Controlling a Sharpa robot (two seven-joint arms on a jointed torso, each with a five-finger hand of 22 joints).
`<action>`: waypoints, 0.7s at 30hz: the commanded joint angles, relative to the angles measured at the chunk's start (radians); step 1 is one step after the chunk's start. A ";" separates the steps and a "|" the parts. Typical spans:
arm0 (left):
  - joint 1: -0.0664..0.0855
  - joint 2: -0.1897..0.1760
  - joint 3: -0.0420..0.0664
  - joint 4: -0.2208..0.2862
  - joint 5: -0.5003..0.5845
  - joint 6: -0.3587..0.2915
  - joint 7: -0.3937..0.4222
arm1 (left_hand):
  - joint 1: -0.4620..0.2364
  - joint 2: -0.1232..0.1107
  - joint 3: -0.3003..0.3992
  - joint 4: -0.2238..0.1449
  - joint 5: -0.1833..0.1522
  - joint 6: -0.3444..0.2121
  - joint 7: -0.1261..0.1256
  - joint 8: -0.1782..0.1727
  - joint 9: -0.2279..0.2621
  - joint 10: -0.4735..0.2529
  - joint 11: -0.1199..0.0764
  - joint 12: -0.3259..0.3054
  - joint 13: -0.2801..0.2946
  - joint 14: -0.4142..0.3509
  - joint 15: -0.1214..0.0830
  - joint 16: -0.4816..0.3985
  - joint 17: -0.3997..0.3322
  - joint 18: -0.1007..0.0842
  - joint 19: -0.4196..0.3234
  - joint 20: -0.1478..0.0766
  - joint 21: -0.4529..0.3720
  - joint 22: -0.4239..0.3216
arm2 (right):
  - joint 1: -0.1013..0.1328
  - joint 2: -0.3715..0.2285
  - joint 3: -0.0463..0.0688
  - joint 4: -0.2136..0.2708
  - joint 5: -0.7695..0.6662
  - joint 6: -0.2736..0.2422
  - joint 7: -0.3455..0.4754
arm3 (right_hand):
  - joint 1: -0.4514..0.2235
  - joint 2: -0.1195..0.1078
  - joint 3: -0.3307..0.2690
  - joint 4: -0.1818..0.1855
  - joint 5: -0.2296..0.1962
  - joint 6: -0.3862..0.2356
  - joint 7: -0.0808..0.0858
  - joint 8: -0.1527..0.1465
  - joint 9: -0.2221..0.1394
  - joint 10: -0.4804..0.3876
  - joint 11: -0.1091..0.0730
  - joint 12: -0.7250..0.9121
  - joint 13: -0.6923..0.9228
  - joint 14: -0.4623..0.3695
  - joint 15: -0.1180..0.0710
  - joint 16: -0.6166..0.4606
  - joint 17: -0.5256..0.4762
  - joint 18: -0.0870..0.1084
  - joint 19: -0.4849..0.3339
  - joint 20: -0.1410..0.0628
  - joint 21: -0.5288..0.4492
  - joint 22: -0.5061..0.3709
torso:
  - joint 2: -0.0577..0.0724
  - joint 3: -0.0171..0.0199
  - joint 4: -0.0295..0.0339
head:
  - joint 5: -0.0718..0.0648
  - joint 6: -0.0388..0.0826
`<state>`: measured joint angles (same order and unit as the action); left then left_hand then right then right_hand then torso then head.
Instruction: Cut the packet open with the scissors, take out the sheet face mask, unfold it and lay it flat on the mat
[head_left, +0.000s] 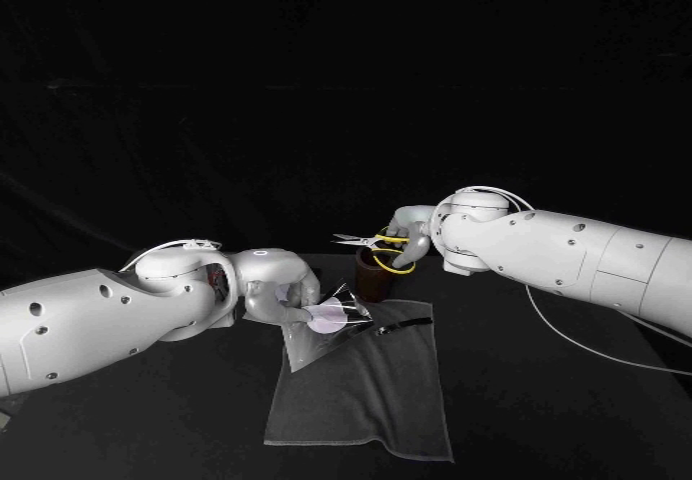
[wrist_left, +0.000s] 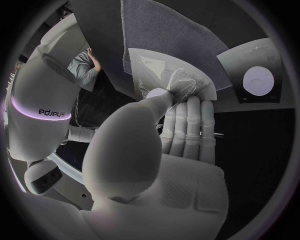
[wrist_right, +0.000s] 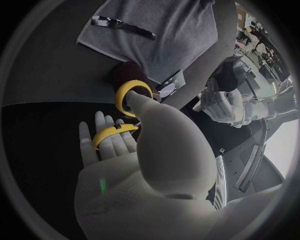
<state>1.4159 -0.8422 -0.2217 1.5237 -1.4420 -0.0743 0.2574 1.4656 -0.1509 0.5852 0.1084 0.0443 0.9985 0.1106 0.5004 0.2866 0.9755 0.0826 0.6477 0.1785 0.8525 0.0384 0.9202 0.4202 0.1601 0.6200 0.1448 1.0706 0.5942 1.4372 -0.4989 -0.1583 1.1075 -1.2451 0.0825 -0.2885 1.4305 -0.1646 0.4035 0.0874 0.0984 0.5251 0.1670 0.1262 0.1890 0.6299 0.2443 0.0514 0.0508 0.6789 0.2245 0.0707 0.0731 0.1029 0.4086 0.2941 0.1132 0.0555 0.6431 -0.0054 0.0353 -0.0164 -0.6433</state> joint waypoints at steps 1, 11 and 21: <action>0.000 0.001 0.001 0.000 0.005 0.013 0.001 | 0.006 0.003 0.110 -0.106 0.003 0.004 0.000 0.006 0.119 0.005 -0.001 0.003 0.001 0.003 0.000 -0.004 -0.002 0.020 0.006 0.003 0.007 -0.001 | 0.002 -0.004 0.001 0.005 0.022 -0.024 0.021 | -0.007 0.000 -0.026 -0.009 0.003 -0.033 0.042 -0.015 -0.016 -0.088 0.010 -0.006 -0.004 -0.105 0.018 -0.022 -0.017 0.012 -0.006 -0.002 -0.005 -0.002 | 0.000 0.0006 -0.0002 | 0.000 -0.001; 0.000 0.000 0.001 0.000 0.005 0.014 0.000 | 0.006 0.003 0.110 -0.107 0.003 0.004 0.000 0.005 0.121 0.005 -0.001 0.003 0.001 0.004 0.000 -0.004 -0.002 0.020 0.006 0.003 0.007 -0.001 | 0.002 -0.012 0.001 0.018 0.023 0.037 0.013 | 0.019 0.004 -0.165 0.031 0.030 -0.167 0.038 -0.060 -0.068 -0.174 -0.084 -0.009 -0.007 -0.268 -0.040 -0.030 -0.030 -0.039 -0.099 -0.002 -0.032 -0.014 | 0.000 0.0000 0.0003 | 0.000 -0.001; 0.000 -0.001 0.001 0.000 0.006 0.015 -0.001 | 0.006 0.003 0.110 -0.107 0.003 0.004 0.001 0.005 0.122 0.006 -0.001 0.003 0.002 0.004 0.000 -0.004 -0.002 0.020 0.006 0.003 0.007 -0.001 | 0.002 -0.021 0.001 0.024 0.006 0.041 0.021 | 0.118 0.018 -0.184 0.126 0.035 -0.026 0.012 -0.016 -0.028 0.006 -0.104 0.016 0.007 -0.113 -0.080 0.014 0.001 -0.042 -0.153 0.000 -0.039 -0.014 | 0.000 0.0001 0.0009 | 0.002 -0.003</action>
<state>1.4158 -0.8439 -0.2217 1.5230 -1.4415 -0.0713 0.2542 1.4635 -0.1530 0.5851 0.1083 0.0422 0.9981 0.1104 0.5038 0.2867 0.9755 0.0826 0.6476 0.1794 0.8540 0.0400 0.9202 0.4192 0.1601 0.6200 0.1448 1.0706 0.5940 1.4382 -0.5188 -0.1576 1.1302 -1.2241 0.1189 -0.2753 1.5534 -0.1577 0.2149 0.2141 0.1313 0.4864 0.1536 0.1044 0.1566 0.6206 0.1425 0.0645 0.0564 0.5548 0.1519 0.0819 0.0723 0.0744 0.2619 0.2933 0.0747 0.0407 0.6430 -0.0053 0.0356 -0.0149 -0.6459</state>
